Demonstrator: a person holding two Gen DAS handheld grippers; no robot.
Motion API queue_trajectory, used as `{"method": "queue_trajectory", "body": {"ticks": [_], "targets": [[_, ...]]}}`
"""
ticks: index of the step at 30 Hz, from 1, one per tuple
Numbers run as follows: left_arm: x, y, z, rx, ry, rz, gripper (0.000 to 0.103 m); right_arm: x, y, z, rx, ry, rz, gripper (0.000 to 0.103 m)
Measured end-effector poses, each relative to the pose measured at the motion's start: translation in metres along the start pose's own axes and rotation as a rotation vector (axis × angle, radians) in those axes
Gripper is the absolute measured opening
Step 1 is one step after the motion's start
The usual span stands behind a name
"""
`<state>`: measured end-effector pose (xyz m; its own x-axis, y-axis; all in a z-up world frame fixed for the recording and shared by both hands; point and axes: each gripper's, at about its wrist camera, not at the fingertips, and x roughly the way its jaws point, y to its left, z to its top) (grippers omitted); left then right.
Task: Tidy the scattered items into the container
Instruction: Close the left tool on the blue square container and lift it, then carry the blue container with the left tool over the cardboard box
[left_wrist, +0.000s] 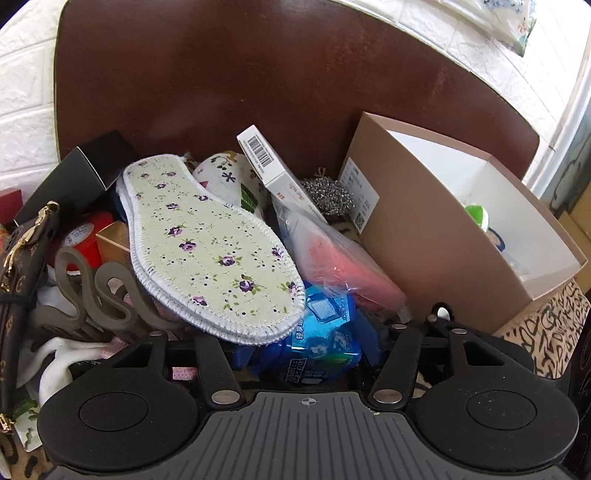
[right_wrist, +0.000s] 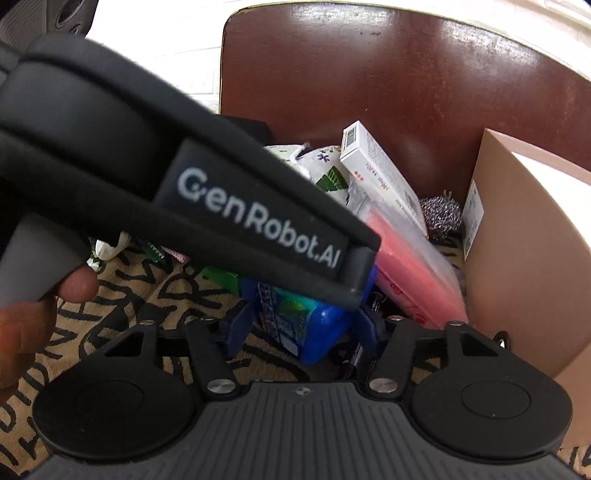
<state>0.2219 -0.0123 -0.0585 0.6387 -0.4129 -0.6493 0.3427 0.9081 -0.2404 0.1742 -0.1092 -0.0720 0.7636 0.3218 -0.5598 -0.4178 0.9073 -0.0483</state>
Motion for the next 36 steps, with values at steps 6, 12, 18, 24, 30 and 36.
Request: {"method": "queue_trajectory", "body": {"ticks": [6,12,18,24,30,36], "targets": [[-0.013,-0.003,-0.006,0.014,0.009,0.0,0.054,-0.013,0.006,-0.002,-0.049,0.001,0.0,0.062],[-0.039,-0.017,-0.026,0.024,0.016,0.006,0.054,-0.045,0.014,-0.013,-0.056,0.022,0.04,0.062],[-0.066,-0.036,-0.056,0.015,0.023,0.011,0.054,-0.083,0.025,-0.034,-0.066,0.045,0.063,0.062],[-0.094,-0.054,-0.08,-0.027,0.045,-0.007,0.054,-0.121,0.037,-0.051,-0.082,0.061,0.081,0.062],[-0.11,-0.071,-0.101,-0.054,0.089,-0.014,0.06,-0.149,0.039,-0.064,-0.096,0.076,0.105,0.062],[-0.112,-0.069,-0.111,-0.111,0.116,-0.023,0.069,-0.147,0.038,-0.066,-0.049,0.054,0.126,0.063]]}}
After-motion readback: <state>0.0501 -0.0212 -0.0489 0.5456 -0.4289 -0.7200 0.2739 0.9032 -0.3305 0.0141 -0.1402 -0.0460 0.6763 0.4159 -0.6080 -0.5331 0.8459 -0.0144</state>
